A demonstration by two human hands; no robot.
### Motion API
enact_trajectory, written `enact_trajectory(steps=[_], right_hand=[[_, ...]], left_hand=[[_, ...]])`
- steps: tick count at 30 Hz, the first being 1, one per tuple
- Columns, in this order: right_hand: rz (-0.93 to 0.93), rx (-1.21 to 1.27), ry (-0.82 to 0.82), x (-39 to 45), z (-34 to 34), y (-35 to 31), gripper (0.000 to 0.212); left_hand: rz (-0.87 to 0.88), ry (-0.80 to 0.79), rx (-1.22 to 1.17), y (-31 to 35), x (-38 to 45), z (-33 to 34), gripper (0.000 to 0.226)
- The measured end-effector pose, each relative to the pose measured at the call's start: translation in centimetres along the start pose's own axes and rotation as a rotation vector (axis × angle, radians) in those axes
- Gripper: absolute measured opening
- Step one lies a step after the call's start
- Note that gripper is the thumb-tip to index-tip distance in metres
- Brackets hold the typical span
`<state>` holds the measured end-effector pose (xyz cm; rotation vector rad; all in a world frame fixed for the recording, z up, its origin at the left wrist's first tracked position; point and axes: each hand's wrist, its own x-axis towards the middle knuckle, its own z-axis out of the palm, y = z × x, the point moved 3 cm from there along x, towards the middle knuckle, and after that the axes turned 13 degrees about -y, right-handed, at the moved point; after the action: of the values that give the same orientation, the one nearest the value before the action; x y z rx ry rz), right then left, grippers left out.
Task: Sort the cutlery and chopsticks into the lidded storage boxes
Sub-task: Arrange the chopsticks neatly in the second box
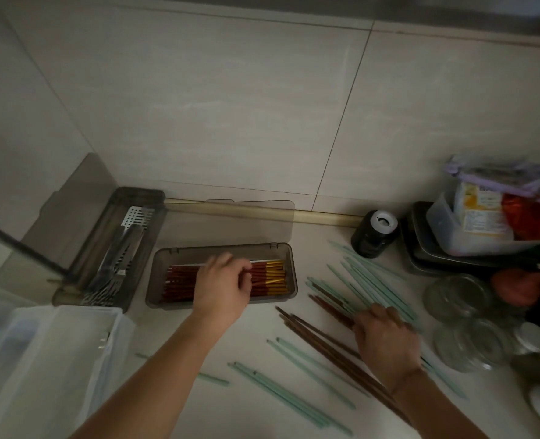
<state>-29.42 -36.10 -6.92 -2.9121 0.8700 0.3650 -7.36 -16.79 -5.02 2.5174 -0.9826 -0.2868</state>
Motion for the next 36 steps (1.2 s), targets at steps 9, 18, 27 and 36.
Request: enact_trajectory(steps=[9,18,27,36], right_hand=[[0.144,0.067,-0.222,-1.5,1.6,-0.3,0.02],[-0.067,0.092,0.13,-4.5,-2.4,-3.1,0.012],[-0.289,0.342,0.253,-1.9,-5.2,-6.4,0.014],[-0.434,0.313,-0.1,8.1,-5.8,-14.8,0.024]], left_hand=[[0.806,-0.133,0.009,7.5,-6.0,5.8,0.022],[0.655,-0.093,0.253,11.1,-7.2,6.8,0.028],[0.365,0.255,0.102,1.1,-4.3,-1.9,0.013],[0.273,0.051,0.028,-4.7,-12.0,-0.1,0.014]])
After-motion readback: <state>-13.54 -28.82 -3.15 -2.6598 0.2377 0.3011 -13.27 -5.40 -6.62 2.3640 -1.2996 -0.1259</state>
